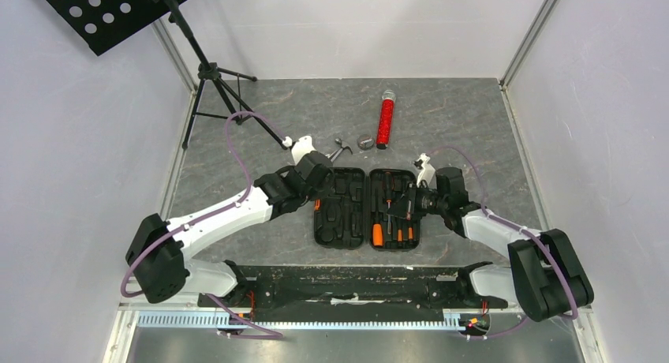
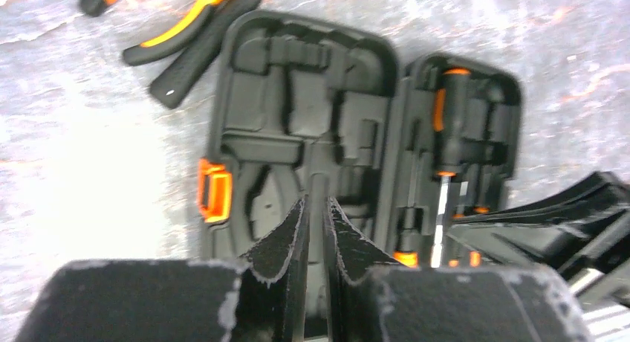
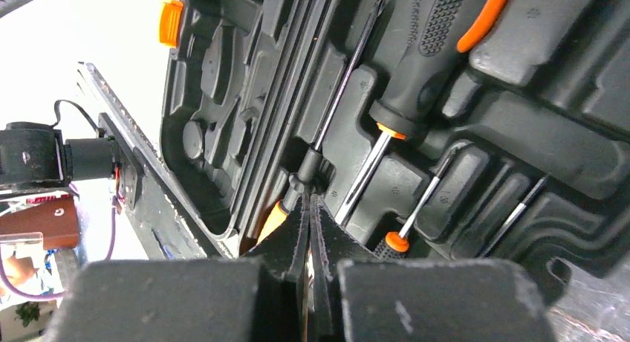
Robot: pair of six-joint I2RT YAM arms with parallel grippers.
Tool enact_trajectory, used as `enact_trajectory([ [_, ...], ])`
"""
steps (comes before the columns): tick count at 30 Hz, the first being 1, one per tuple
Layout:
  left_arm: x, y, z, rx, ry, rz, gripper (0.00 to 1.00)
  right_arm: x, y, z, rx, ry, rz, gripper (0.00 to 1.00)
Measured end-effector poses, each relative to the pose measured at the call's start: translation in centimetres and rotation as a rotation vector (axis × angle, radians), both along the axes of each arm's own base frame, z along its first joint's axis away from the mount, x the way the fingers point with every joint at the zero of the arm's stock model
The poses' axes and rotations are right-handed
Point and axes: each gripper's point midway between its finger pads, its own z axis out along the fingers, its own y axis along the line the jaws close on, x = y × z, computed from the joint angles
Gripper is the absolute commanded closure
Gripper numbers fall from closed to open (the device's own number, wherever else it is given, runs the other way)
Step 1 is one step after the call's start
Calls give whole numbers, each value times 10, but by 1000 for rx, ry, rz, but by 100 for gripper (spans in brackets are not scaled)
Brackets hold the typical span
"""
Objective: Pack the tool kit
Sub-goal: Adjust the screwdriver in the toolbox.
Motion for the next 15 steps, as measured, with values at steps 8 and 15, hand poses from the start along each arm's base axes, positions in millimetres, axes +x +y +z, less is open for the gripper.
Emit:
enact_trajectory([
  [8, -19, 37, -36, 143, 77, 15, 83, -6, 2, -16, -52, 39, 15, 100],
  [15, -23, 42, -41, 174, 94, 7, 83, 2, 0, -16, -86, 23, 4, 100],
])
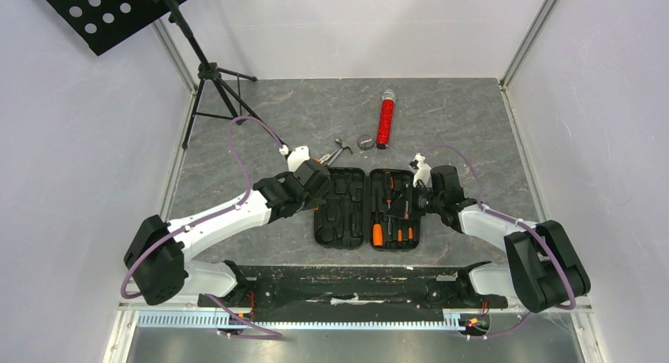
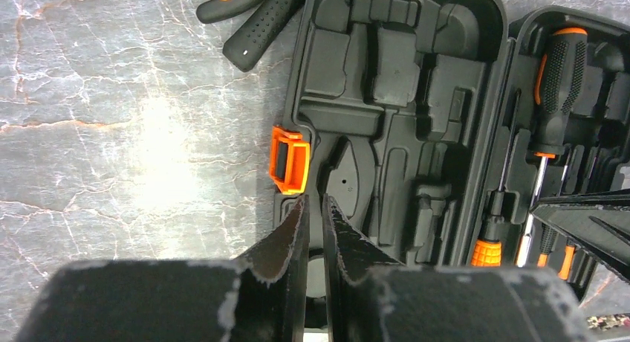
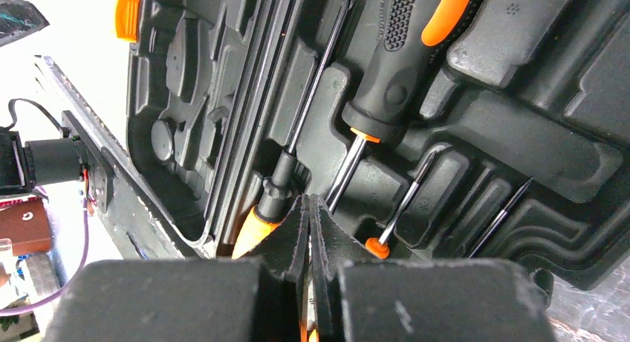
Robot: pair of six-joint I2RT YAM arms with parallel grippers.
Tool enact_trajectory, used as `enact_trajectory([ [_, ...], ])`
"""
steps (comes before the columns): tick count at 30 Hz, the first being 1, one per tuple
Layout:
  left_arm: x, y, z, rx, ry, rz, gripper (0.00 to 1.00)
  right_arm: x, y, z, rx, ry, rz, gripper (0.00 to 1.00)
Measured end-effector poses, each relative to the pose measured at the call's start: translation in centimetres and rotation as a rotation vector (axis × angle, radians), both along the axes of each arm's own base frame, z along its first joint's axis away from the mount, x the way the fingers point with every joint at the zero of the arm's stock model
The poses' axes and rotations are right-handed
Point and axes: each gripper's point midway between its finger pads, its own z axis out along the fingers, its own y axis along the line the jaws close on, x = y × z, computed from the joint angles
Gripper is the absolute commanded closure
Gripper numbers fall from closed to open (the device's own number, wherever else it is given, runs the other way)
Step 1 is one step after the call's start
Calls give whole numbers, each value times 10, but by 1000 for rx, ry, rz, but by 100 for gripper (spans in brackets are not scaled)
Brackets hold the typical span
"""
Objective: Pack the tool kit
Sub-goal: Adjust the screwdriver in the toolbox.
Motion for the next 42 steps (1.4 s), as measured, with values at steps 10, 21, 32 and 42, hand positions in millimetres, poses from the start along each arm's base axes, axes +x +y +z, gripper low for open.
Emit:
enact_trajectory([
  [10, -2, 8, -6, 62, 12, -27, 83, 8, 0, 9, -16, -3, -5, 100],
  [21, -5, 15, -18, 120, 45, -38, 83, 8, -5, -2, -55, 26, -17, 100],
  [32, -5, 16, -26, 150, 62, -51, 83, 12, -2, -9, -158, 5, 10, 100],
  [42, -6, 18, -28, 179, 77, -69, 85, 21, 0, -13, -482, -67, 16, 100],
])
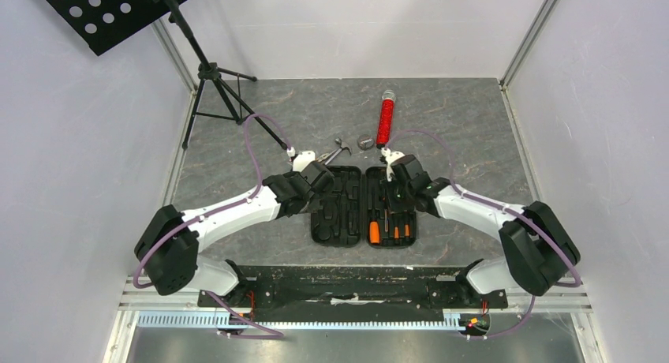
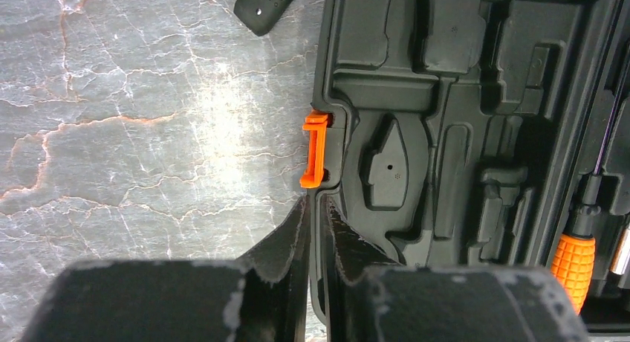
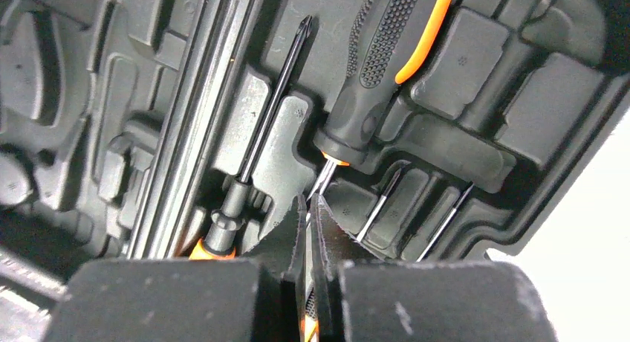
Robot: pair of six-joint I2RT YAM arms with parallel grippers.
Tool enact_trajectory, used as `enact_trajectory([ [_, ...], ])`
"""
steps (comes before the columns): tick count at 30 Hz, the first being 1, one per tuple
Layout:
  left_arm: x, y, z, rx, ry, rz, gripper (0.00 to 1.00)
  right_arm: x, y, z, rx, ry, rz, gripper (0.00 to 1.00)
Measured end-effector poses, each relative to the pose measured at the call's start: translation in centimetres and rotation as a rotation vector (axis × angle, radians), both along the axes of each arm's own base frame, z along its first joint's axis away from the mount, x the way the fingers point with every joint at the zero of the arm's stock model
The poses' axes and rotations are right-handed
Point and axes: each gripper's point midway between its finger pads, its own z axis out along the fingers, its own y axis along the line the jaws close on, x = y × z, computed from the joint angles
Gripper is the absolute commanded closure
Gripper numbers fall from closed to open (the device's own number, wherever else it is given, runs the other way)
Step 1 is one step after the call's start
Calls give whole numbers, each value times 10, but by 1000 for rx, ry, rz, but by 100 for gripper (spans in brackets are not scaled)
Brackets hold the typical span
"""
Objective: Pack the tool kit
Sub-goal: Adjust the screwdriver in the toolbox.
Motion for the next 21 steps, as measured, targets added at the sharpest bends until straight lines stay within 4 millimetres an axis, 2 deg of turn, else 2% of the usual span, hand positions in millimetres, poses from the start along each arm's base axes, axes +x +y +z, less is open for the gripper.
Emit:
enact_trajectory([
  [6, 5, 6, 10, -29, -22, 25, 87, 10, 4, -3, -185, -64, 10, 100],
  [11, 9, 25, 32, -92, -86, 79, 87, 10, 7, -5, -222, -94, 17, 100],
  [13, 9, 30, 35, -106, -100, 93, 87, 10, 8, -6, -234, -106, 19, 100],
  [19, 7, 32, 20, -132, -61, 95, 82, 14, 10, -3, -268, -136, 14, 100],
  [21, 7, 29, 16, -145, -43, 89, 79, 15, 11, 0, -278, -128, 20, 92],
])
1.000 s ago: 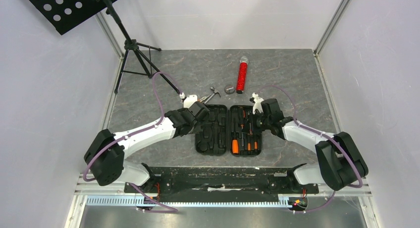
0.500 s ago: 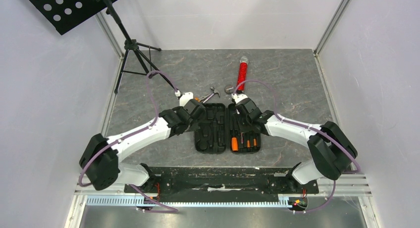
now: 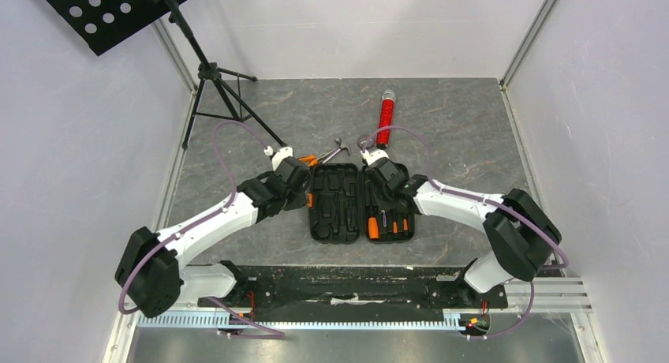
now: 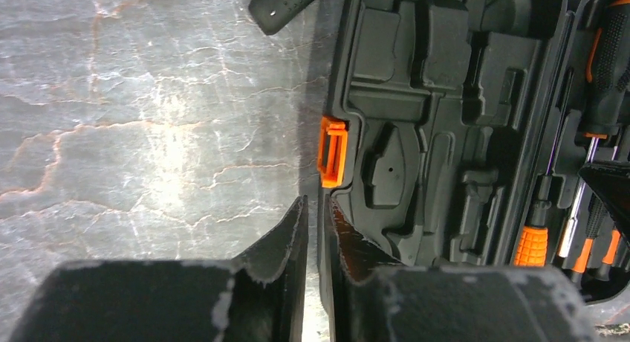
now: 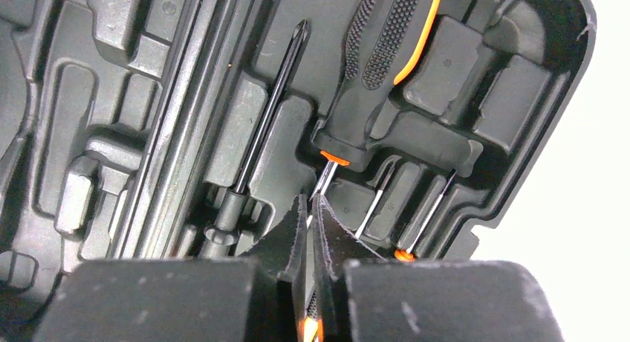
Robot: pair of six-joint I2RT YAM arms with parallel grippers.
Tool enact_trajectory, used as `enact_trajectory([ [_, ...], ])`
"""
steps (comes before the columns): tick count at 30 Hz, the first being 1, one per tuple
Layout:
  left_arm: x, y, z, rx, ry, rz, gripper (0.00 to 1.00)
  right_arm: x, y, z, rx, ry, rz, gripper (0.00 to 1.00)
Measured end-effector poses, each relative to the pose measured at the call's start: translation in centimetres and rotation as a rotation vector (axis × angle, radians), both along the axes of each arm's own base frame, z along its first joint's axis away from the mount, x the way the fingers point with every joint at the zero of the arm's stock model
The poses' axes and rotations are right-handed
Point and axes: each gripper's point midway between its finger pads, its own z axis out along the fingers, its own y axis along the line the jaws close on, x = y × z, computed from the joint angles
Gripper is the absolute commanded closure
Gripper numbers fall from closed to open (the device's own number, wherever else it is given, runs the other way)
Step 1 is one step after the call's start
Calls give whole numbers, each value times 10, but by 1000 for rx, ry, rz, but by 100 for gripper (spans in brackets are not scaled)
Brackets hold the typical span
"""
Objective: Pack the tool kit
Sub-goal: Adjust the screwdriver in the toolbox, then move the toolbox to the center of the board.
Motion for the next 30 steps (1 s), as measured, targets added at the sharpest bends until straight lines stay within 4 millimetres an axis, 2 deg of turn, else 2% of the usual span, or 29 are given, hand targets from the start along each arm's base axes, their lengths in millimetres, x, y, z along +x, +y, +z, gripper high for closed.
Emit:
enact_trajectory([
  [1, 1, -3, -2, -11, 7, -8, 78, 3, 2, 5, -3, 1, 3, 86],
  [2, 3, -5, -4, -13, 14, -13, 75, 4, 3, 9, -4, 7, 6, 75],
  [6, 10, -14, -7, -11, 35, -44, 67, 8, -2, 17, -25, 68, 18, 57],
  [9, 22, -23, -2, -10, 27, -59, 62, 22, 0, 35, 18, 73, 13, 50],
  [12, 35, -31, 5, -4, 11, -73, 48, 42, 9, 63, 109, 25, 9, 44],
  [15, 45, -34, 6, 26, -2, -85, 45, 52, 8, 88, 182, -23, 1, 42],
  [18, 57, -37, -3, 68, 18, -95, 45, 57, -2, 101, 222, -55, -15, 42],
  [20, 62, -39, -12, 92, 39, -103, 45, 56, -13, 100, 240, -60, -35, 42],
  [23, 64, -38, -29, 133, 85, -118, 48, 47, -34, 85, 247, -36, -73, 41],
  [26, 61, -39, -48, 166, 145, -142, 59, 33, -50, 66, 239, 5, -98, 41],
  [30, 50, -39, -60, 175, 206, -177, 72, 21, -56, 56, 245, 28, -100, 41],
])
